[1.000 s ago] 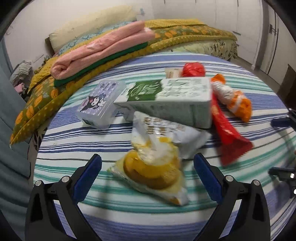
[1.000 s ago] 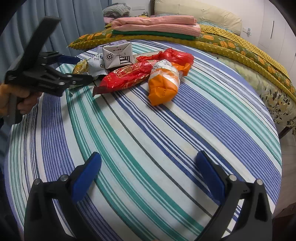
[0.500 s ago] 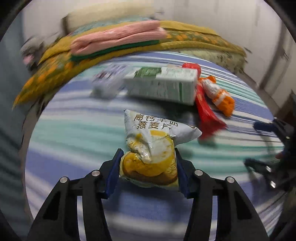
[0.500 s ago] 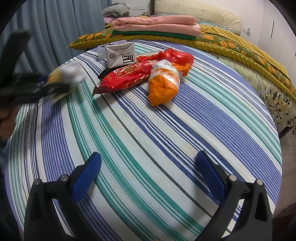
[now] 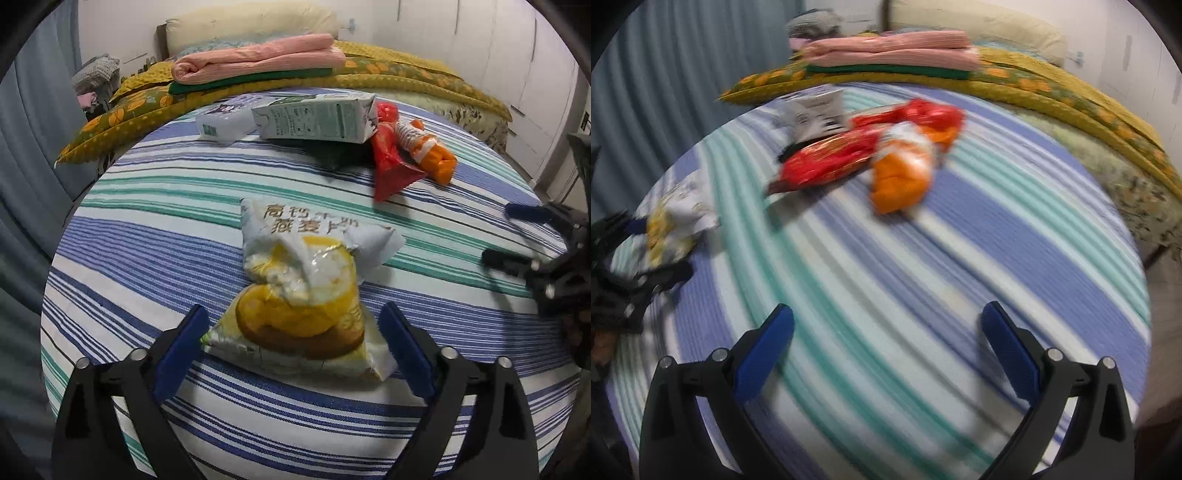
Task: Collect trash
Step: 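Grasp the yellow chip bag with the left tool while the right tool grasps the orange-and-white snack bag, then lift the chip bag with the left tool while the right tool lifts the orange-and-white bag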
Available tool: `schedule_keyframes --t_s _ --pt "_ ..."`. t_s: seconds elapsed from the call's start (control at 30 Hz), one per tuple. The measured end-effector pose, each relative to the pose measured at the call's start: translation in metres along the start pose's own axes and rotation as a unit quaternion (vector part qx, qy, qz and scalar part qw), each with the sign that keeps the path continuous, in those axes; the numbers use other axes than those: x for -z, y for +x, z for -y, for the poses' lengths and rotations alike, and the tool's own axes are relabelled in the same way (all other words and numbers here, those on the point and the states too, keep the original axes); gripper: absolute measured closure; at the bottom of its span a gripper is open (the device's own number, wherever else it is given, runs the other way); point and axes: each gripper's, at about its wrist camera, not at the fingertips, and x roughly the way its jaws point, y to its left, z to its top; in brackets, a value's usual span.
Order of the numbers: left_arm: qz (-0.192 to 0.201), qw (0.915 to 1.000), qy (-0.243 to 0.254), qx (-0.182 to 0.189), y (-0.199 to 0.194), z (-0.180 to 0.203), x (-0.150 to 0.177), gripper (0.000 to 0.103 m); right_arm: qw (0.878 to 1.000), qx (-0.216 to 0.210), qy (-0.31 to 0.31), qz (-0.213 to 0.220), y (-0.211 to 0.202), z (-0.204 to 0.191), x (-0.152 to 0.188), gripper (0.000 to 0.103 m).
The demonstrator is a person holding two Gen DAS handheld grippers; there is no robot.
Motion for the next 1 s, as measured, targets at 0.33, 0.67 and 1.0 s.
schedule_keyframes --t_s 0.33,0.67,1.0 --pt "-0.003 1.0000 -0.007 0.000 0.002 -0.002 0.000 0.004 1.000 -0.004 0.002 -0.012 0.042 -0.002 -0.082 0.020" --pt "-0.003 1.0000 -0.007 0.000 0.002 -0.002 0.000 0.004 0.999 -0.033 -0.001 -0.012 0.011 0.012 -0.057 0.059" --pt "-0.004 1.0000 -0.007 0.000 0.002 -0.002 0.000 0.004 0.999 -0.041 -0.030 -0.009 -0.021 -0.014 0.020 0.029"
